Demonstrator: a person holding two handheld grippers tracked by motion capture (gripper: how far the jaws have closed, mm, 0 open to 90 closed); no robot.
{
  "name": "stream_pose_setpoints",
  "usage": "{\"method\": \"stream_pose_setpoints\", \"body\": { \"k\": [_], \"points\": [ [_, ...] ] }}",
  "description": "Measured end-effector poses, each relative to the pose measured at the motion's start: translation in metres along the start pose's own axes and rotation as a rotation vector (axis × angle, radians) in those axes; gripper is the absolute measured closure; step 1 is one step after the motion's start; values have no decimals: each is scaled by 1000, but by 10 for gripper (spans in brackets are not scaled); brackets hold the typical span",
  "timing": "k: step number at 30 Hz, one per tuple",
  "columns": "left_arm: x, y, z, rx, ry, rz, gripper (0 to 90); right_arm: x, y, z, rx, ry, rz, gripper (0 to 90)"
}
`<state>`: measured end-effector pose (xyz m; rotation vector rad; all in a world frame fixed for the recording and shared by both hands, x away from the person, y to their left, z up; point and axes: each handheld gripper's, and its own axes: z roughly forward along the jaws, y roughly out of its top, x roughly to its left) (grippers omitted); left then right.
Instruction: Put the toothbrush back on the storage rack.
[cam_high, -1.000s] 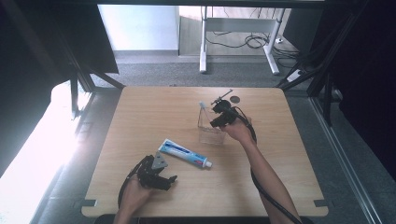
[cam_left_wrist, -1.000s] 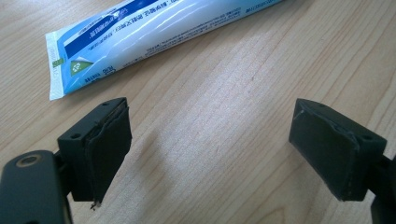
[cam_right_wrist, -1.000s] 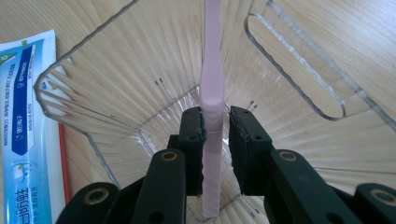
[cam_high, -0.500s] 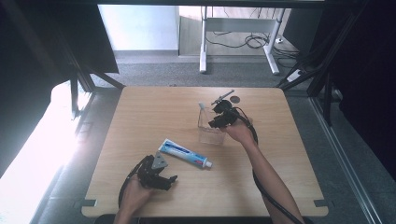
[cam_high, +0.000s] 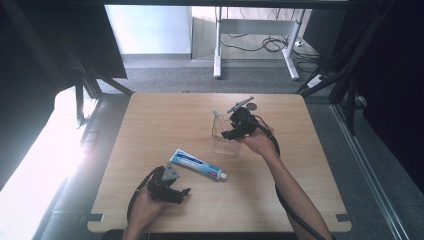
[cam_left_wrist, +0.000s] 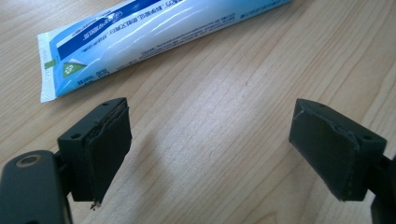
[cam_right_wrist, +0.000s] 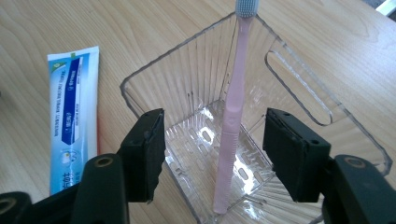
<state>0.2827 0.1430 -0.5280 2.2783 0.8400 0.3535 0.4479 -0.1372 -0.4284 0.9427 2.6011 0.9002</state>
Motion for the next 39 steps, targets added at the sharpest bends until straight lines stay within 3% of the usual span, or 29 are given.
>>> {"method": "stream_pose_setpoints", "body": {
  "k": [11,27,39],
  "points": [
    [1,0,-1,-16,-14,-14,134,2,-6,-12,-55,18,-22,194],
    [2,0,-1,-24,-20,-25,134,4,-24,-29,-90,29,-7,0],
    [2,0,-2,-27,-25,-35,134,8,-42,-41,-109,26,-27,0]
  ]
}}
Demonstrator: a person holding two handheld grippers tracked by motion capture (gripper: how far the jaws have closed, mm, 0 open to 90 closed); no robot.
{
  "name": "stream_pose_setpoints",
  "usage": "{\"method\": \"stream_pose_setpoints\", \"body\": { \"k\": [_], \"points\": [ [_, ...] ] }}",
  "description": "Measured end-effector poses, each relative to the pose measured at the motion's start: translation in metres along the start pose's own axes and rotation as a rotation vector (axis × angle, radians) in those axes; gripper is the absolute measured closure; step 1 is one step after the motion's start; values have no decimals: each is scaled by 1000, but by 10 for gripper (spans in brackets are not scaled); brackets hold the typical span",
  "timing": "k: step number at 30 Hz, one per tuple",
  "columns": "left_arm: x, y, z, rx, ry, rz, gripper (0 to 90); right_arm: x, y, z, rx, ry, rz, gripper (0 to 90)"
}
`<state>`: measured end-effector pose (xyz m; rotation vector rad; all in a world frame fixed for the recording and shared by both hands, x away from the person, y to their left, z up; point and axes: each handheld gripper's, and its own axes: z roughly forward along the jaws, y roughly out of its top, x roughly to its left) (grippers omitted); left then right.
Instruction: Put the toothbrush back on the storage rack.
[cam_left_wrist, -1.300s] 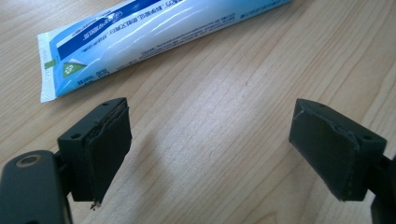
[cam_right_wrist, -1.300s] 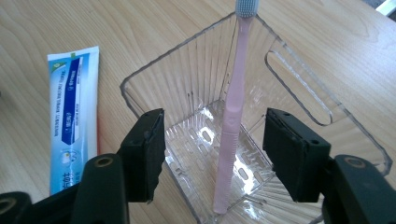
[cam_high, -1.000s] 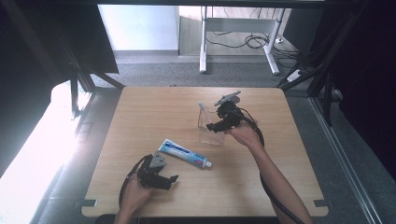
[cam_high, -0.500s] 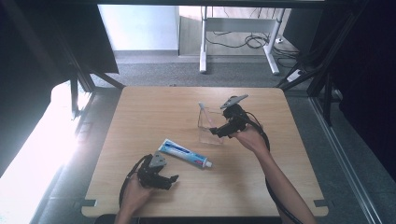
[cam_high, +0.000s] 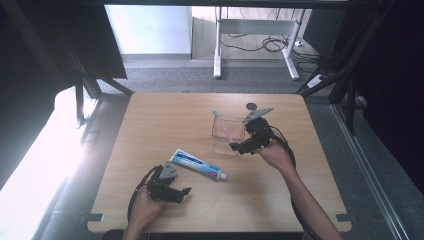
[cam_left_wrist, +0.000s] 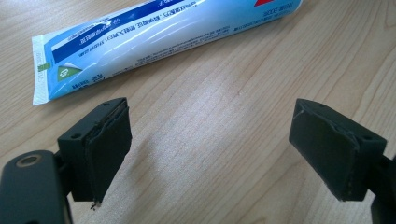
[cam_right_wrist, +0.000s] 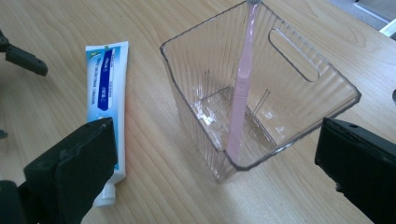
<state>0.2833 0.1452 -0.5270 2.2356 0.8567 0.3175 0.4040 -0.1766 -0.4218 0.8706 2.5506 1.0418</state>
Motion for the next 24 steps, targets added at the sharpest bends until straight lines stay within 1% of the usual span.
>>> {"method": "stream_pose_setpoints", "body": {
  "k": [5,13,17,24],
  "points": [
    [0,0,0,-4,-3,-9,133,2,-7,-7,-2,-4,-16,0],
    [0,0,0,-4,-4,-8,133,4,-20,-17,-3,-12,-20,0],
    [0,0,0,-2,-4,-4,133,6,-27,-22,-1,-16,-30,0],
    [-1,0,0,-2,-3,-1,133,9,-41,-31,-7,-30,-24,0]
  ]
}}
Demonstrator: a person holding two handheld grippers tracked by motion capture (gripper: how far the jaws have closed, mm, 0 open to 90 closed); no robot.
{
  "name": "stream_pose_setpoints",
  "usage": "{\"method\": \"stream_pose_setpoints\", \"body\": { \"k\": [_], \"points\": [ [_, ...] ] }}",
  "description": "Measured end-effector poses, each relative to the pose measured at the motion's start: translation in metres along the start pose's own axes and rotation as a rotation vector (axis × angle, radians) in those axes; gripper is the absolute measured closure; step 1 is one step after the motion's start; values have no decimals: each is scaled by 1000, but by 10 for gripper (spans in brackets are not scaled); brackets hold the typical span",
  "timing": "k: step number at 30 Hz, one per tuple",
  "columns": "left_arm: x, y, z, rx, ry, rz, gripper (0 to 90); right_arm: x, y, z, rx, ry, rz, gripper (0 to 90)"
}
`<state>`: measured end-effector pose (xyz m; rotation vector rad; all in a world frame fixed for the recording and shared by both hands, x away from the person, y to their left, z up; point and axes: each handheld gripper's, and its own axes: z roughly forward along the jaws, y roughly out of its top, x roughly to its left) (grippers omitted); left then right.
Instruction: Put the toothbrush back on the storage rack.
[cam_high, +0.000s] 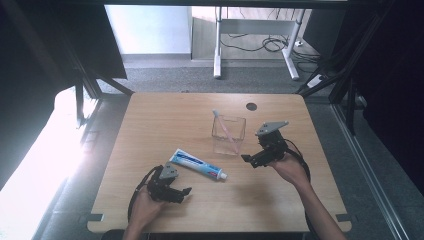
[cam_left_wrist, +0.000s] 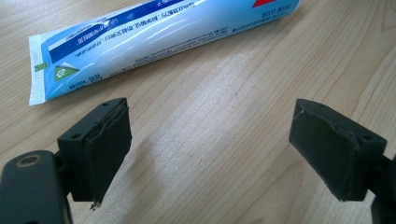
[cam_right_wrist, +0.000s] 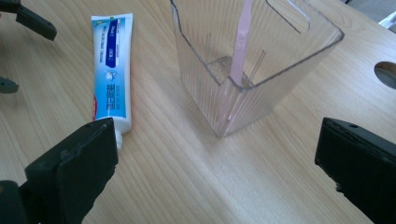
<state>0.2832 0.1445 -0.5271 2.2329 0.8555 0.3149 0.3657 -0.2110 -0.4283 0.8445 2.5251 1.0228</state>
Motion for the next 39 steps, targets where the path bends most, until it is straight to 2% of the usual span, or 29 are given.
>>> {"method": "stream_pose_setpoints", "body": {
  "k": [7,11,17,25,32,39],
  "points": [
    [0,0,0,-5,2,-3,133,3,-18,-9,-7,-13,5,0],
    [0,0,0,-8,5,-1,133,5,-30,-14,7,-40,-4,0],
    [-1,0,0,-16,3,-10,133,8,-49,-22,19,-56,2,0],
    [-1,0,-1,-16,2,-12,133,13,-75,-28,-16,-47,58,3],
    [-1,1,-1,-10,7,-15,134,19,-97,-29,-63,-70,101,24],
    [0,1,-1,-9,9,-17,134,24,-116,-21,-55,-82,110,24]
  ]
}}
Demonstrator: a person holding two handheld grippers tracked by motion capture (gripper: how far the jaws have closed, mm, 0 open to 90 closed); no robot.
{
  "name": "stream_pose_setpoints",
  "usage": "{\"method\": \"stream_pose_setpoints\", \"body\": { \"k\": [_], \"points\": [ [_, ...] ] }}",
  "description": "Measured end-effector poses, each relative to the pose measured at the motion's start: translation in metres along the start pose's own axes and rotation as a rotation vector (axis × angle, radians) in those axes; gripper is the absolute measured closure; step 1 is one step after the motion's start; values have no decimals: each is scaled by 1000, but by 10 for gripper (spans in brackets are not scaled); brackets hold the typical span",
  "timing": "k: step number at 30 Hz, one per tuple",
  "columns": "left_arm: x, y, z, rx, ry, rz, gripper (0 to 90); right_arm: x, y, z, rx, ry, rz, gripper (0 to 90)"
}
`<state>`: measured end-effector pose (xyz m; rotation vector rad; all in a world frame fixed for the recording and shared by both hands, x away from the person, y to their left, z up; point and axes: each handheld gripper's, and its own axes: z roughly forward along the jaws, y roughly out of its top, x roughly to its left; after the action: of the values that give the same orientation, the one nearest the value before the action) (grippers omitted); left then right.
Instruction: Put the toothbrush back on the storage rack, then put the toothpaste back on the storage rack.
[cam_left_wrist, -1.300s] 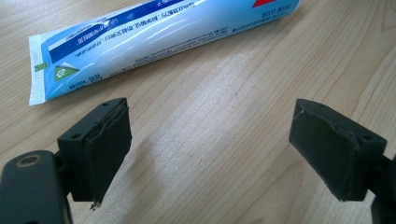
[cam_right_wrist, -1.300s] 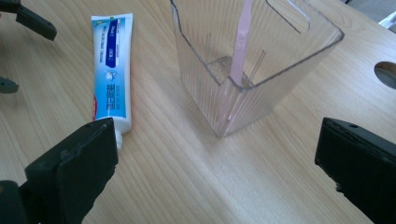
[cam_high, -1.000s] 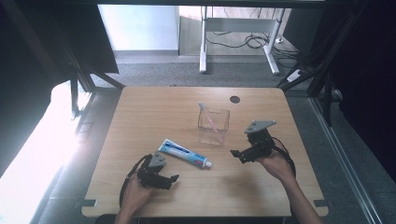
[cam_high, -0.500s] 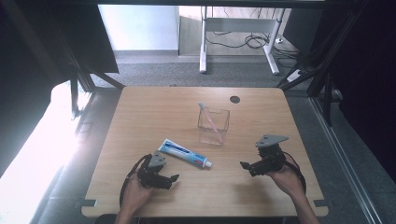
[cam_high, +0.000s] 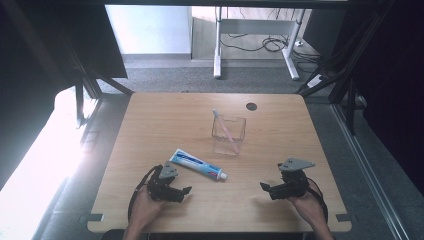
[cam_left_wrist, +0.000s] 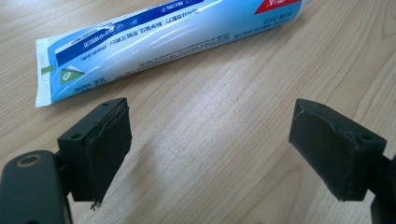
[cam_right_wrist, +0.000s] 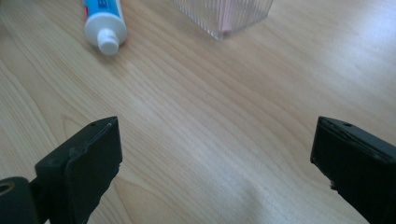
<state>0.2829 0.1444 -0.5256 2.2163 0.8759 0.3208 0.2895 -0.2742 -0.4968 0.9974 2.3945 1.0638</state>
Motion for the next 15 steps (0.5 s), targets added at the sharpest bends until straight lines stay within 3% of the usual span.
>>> {"method": "stream_pose_setpoints", "body": {
  "k": [5,15],
  "points": [
    [-1,1,0,15,18,1,135,0,-14,5,41,-9,-7,21],
    [1,9,-6,-10,10,-37,138,-4,-22,5,28,-13,5,19]
  ]
}}
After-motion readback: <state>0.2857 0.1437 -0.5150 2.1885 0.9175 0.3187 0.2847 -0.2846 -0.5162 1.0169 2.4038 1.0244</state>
